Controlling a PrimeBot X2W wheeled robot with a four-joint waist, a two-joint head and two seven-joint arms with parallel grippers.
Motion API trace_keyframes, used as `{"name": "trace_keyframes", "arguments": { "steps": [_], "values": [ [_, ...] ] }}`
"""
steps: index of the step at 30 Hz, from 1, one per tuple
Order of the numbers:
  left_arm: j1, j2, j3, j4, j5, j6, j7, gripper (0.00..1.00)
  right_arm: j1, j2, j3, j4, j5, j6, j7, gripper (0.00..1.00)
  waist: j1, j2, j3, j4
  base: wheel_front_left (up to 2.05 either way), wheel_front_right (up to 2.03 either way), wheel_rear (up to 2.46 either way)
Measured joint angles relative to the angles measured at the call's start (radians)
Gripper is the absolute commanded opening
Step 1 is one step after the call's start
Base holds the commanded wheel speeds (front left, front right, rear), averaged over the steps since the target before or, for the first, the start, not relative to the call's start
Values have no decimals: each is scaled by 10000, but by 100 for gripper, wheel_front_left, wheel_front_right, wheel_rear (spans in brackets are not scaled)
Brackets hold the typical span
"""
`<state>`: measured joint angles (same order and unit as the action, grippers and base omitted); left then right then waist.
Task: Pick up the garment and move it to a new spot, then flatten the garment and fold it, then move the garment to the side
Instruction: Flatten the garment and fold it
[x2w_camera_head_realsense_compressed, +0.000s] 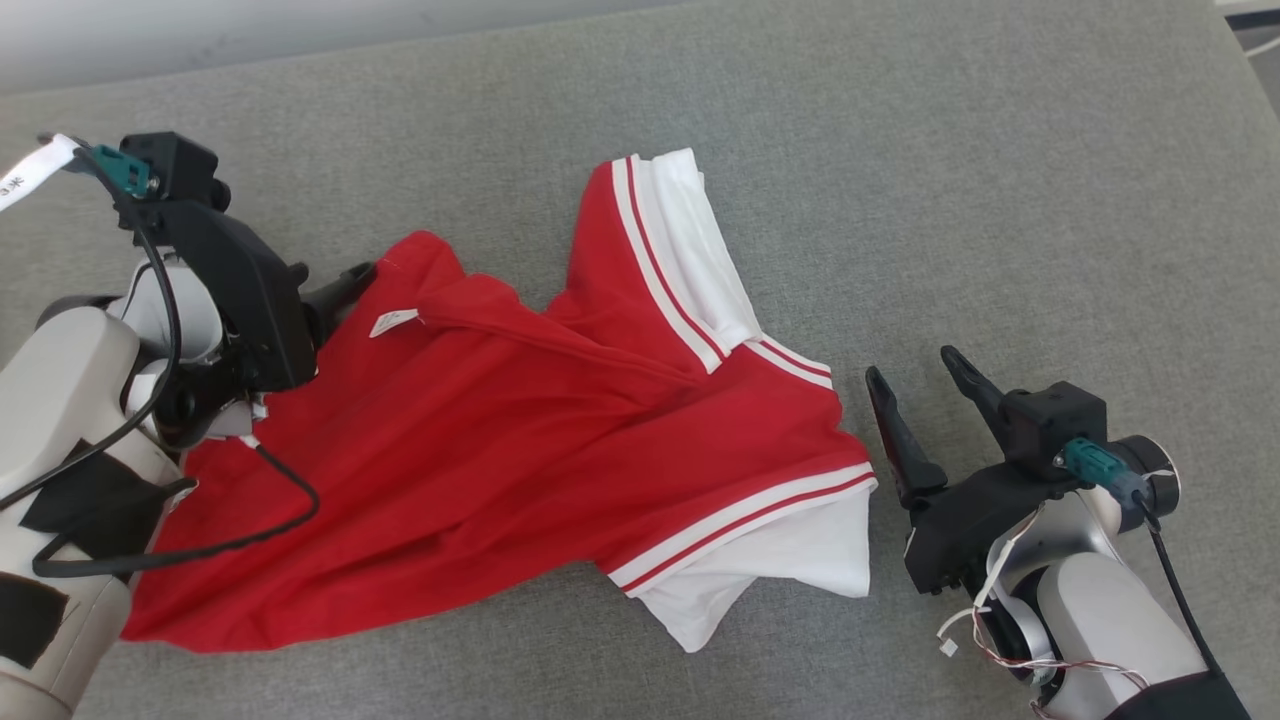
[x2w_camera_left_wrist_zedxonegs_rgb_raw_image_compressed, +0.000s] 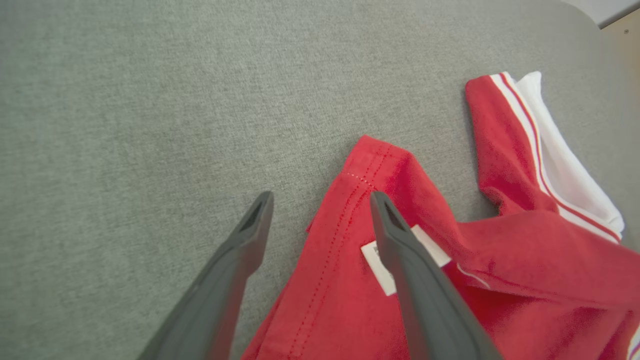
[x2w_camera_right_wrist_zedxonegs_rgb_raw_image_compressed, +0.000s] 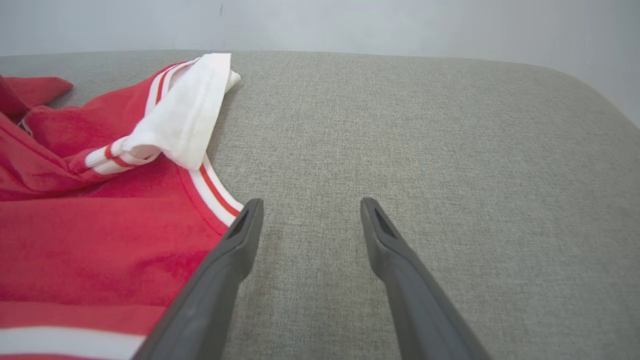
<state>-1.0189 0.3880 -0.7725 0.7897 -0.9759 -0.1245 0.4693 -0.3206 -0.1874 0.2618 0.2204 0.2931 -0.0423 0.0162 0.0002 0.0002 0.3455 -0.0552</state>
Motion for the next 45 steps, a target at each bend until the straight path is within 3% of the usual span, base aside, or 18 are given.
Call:
{"name": "trace_keyframes", "arguments": {
  "steps": [11,18,19,20,21,33,38,45],
  "values": [
    [-295,-199,-639,-19,-13,-2,316,100,-203,6,-38,111,-38,38,-174,100,-2,-1,262,-231,0,0,0],
    [-541,173,-1223,157,322,-2,318,100,-227,75,50,92,-52,38,-180,100,-2,-2,395,-308,0,0,0],
    [-578,159,-1256,174,320,-2,318,85,-229,65,38,102,-52,38,-209,100,-2,-1,419,-316,0,0,0],
    [-596,148,-1271,157,301,-2,307,37,-230,59,25,104,-52,38,-261,100,-2,-1,435,-321,0,0,0],
    [-603,115,-1243,151,228,-2,253,0,-234,40,4,111,-52,38,-265,100,-2,-1,445,-321,0,0,0],
    [-1048,-17,-1676,-119,-104,-2,-370,0,-493,-163,-21,441,-67,111,-351,100,-2,-1,376,23,0,0,0],
    [-1297,-42,-1906,-198,17,-2,-846,0,-1093,-75,198,903,-10,537,-249,100,-1,-1,288,354,0,0,0],
    [-1304,-59,-2050,-123,104,-2,-1776,0,-1877,-42,328,1335,0,880,-242,100,-2,-2,83,913,0,0,0]
  ]
}}
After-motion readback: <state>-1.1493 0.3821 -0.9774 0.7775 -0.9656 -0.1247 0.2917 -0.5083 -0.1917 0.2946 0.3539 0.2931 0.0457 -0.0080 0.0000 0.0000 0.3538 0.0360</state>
